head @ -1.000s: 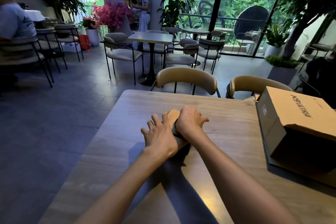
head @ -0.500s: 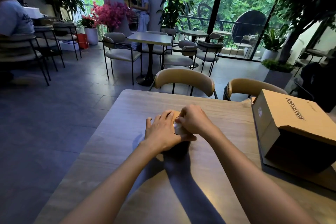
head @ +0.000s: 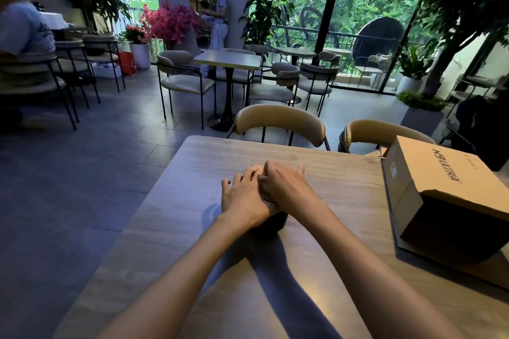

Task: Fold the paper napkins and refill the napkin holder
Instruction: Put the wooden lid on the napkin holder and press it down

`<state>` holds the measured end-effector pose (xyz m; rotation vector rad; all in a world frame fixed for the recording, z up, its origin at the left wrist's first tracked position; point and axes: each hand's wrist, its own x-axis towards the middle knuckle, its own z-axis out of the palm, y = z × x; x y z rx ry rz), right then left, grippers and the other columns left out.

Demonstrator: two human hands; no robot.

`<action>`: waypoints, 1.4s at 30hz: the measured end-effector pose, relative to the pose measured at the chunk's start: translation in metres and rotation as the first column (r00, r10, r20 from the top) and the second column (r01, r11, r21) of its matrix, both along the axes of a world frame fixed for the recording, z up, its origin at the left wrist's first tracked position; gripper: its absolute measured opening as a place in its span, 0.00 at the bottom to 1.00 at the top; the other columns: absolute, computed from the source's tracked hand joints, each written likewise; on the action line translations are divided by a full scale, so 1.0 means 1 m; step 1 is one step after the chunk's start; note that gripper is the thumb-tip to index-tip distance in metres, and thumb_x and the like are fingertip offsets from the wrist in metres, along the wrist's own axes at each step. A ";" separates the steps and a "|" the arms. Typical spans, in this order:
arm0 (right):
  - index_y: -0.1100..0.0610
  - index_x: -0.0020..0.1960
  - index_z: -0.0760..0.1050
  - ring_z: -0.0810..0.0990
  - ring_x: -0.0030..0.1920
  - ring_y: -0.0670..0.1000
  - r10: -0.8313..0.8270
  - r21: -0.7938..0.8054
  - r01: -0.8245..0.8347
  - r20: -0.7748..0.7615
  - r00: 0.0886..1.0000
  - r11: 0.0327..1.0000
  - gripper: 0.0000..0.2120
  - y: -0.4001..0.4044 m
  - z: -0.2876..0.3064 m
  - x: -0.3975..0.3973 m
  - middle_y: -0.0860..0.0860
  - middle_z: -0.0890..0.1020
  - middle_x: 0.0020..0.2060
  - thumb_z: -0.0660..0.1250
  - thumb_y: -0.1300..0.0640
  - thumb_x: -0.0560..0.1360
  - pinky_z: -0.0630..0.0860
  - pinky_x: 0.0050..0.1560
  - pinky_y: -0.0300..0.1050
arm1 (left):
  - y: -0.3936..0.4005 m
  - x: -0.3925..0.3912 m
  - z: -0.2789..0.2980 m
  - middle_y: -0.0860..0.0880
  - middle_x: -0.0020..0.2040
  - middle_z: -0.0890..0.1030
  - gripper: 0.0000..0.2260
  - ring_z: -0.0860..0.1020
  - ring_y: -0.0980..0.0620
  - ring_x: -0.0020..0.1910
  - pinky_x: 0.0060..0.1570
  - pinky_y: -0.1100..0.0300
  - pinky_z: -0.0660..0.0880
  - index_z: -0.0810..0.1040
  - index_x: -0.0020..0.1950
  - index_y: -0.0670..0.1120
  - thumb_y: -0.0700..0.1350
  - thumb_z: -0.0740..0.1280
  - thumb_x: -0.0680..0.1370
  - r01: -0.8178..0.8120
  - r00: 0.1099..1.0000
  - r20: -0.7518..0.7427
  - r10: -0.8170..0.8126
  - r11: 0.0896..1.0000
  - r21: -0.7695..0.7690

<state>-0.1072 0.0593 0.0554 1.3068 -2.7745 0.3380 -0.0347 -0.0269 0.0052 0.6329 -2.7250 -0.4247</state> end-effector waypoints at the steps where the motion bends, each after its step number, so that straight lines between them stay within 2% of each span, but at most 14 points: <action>1: 0.55 0.53 0.69 0.79 0.53 0.58 0.018 0.022 -0.017 -0.049 0.999 1.000 0.07 0.000 0.001 -0.001 0.53 0.79 0.50 0.58 0.52 0.84 0.61 0.68 0.71 | 0.000 0.000 0.000 0.53 0.71 0.67 0.42 0.68 0.48 0.66 0.63 0.48 0.62 0.59 0.76 0.55 0.72 0.63 0.67 -0.007 1.000 -0.006 0.007 1.000 0.011; 3: 0.56 0.56 0.71 0.79 0.53 0.58 0.046 0.025 -0.044 -0.084 0.995 0.999 0.09 0.002 0.002 -0.005 0.54 0.80 0.52 0.59 0.51 0.83 0.67 0.64 0.65 | 0.001 -0.001 0.000 0.53 0.70 0.67 0.43 0.69 0.47 0.66 0.62 0.48 0.63 0.59 0.75 0.55 0.74 0.64 0.66 -0.018 1.000 -0.016 0.018 0.999 0.038; 6: 0.59 0.55 0.74 0.78 0.53 0.59 0.060 -0.074 -0.059 0.011 0.998 0.996 0.10 0.007 0.005 -0.014 0.56 0.79 0.53 0.63 0.52 0.82 0.74 0.56 0.58 | 0.003 -0.003 -0.002 0.52 0.72 0.65 0.45 0.68 0.46 0.66 0.62 0.48 0.64 0.58 0.76 0.54 0.74 0.65 0.65 -0.014 0.999 -0.029 0.016 0.998 0.054; 17: 0.56 0.51 0.77 0.78 0.50 0.53 0.103 -0.262 -0.101 -0.005 0.995 0.960 0.07 0.012 -0.007 -0.025 0.52 0.80 0.49 0.68 0.53 0.79 0.78 0.50 0.50 | 0.004 -0.007 -0.005 0.51 0.74 0.63 0.44 0.67 0.46 0.68 0.65 0.47 0.64 0.57 0.77 0.53 0.72 0.67 0.68 -0.004 0.999 -0.051 0.008 0.997 0.079; 19: 0.55 0.52 0.77 0.80 0.47 0.51 0.121 -0.353 -0.110 0.012 0.993 0.929 0.07 0.017 -0.005 -0.026 0.51 0.82 0.48 0.69 0.52 0.79 0.79 0.47 0.49 | 0.002 -0.008 -0.006 0.51 0.73 0.64 0.45 0.68 0.47 0.67 0.63 0.48 0.65 0.57 0.76 0.54 0.74 0.65 0.66 0.011 0.997 -0.074 -0.004 0.995 0.096; 23: 0.54 0.55 0.76 0.81 0.41 0.49 0.034 -0.573 0.017 0.078 0.996 0.819 0.06 0.031 0.006 -0.039 0.48 0.82 0.43 0.69 0.54 0.80 0.81 0.44 0.51 | 0.007 -0.010 -0.007 0.54 0.66 0.69 0.51 0.71 0.47 0.62 0.54 0.49 0.65 0.61 0.71 0.58 0.86 0.55 0.55 -0.074 0.992 -0.094 0.085 0.991 0.109; 26: 0.54 0.53 0.76 0.81 0.42 0.50 -0.061 -0.577 0.134 0.145 0.988 0.805 0.06 0.043 0.003 -0.051 0.48 0.82 0.42 0.68 0.52 0.80 0.81 0.46 0.55 | 0.001 -0.013 -0.010 0.55 0.66 0.70 0.52 0.72 0.48 0.61 0.55 0.49 0.68 0.63 0.71 0.58 0.87 0.55 0.54 -0.089 0.988 -0.119 0.100 0.992 0.092; 29: 0.54 0.60 0.77 0.82 0.48 0.51 -0.062 -0.460 0.183 0.265 0.962 0.869 0.13 0.051 -0.011 -0.055 0.51 0.84 0.49 0.68 0.48 0.80 0.82 0.52 0.55 | -0.023 -0.013 -0.007 0.56 0.74 0.64 0.54 0.69 0.49 0.70 0.66 0.48 0.69 0.61 0.75 0.59 0.83 0.64 0.54 0.065 0.987 -0.158 -0.028 0.969 0.237; 31: 0.53 0.67 0.75 0.81 0.57 0.52 -0.035 -0.398 0.157 0.296 0.955 0.904 0.20 0.054 -0.021 -0.054 0.53 0.82 0.60 0.67 0.45 0.80 0.80 0.58 0.54 | -0.041 -0.007 -0.002 0.58 0.80 0.51 0.57 0.59 0.49 0.77 0.73 0.45 0.64 0.56 0.78 0.59 0.77 0.73 0.54 0.201 0.966 -0.231 -0.119 0.907 0.371; 33: 0.52 0.74 0.70 0.77 0.66 0.52 0.001 -0.378 0.118 0.300 0.954 0.918 0.25 0.055 -0.030 -0.055 0.53 0.77 0.68 0.67 0.45 0.80 0.76 0.64 0.53 | -0.056 0.000 -0.003 0.60 0.79 0.46 0.59 0.55 0.48 0.78 0.74 0.43 0.61 0.55 0.78 0.61 0.75 0.76 0.53 0.191 0.956 -0.282 -0.083 0.904 0.383; 35: 0.52 0.77 0.66 0.74 0.70 0.52 0.030 -0.379 0.108 0.342 0.939 0.919 0.28 0.053 -0.037 -0.055 0.53 0.75 0.71 0.66 0.44 0.80 0.74 0.67 0.52 | -0.064 0.007 -0.007 0.58 0.74 0.53 0.59 0.61 0.47 0.74 0.72 0.41 0.63 0.56 0.77 0.60 0.77 0.74 0.50 0.087 0.957 -0.287 0.034 0.914 0.397; 37: 0.52 0.78 0.65 0.74 0.70 0.51 0.068 -0.397 0.117 0.422 0.904 0.910 0.30 0.049 -0.044 -0.055 0.53 0.74 0.72 0.67 0.45 0.80 0.73 0.68 0.51 | -0.066 0.013 -0.016 0.52 0.71 0.60 0.59 0.68 0.48 0.68 0.68 0.44 0.69 0.58 0.76 0.57 0.77 0.74 0.50 0.018 0.949 -0.281 0.144 0.865 0.502; 39: 0.51 0.76 0.67 0.75 0.69 0.50 0.120 -0.430 0.104 0.462 0.879 0.897 0.28 0.041 -0.052 -0.051 0.50 0.76 0.69 0.69 0.47 0.79 0.75 0.68 0.51 | -0.067 0.018 -0.028 0.50 0.68 0.68 0.57 0.73 0.49 0.64 0.61 0.51 0.75 0.63 0.73 0.53 0.75 0.76 0.50 0.035 0.930 -0.303 0.208 0.771 0.636; 42: 0.47 0.68 0.73 0.80 0.60 0.44 0.146 -0.538 0.127 0.436 0.888 0.833 0.20 0.031 -0.064 -0.046 0.43 0.81 0.58 0.72 0.48 0.77 0.80 0.61 0.45 | -0.072 0.019 -0.040 0.50 0.66 0.75 0.51 0.74 0.51 0.66 0.55 0.62 0.75 0.69 0.70 0.50 0.71 0.79 0.54 0.139 0.924 -0.332 0.192 0.639 0.756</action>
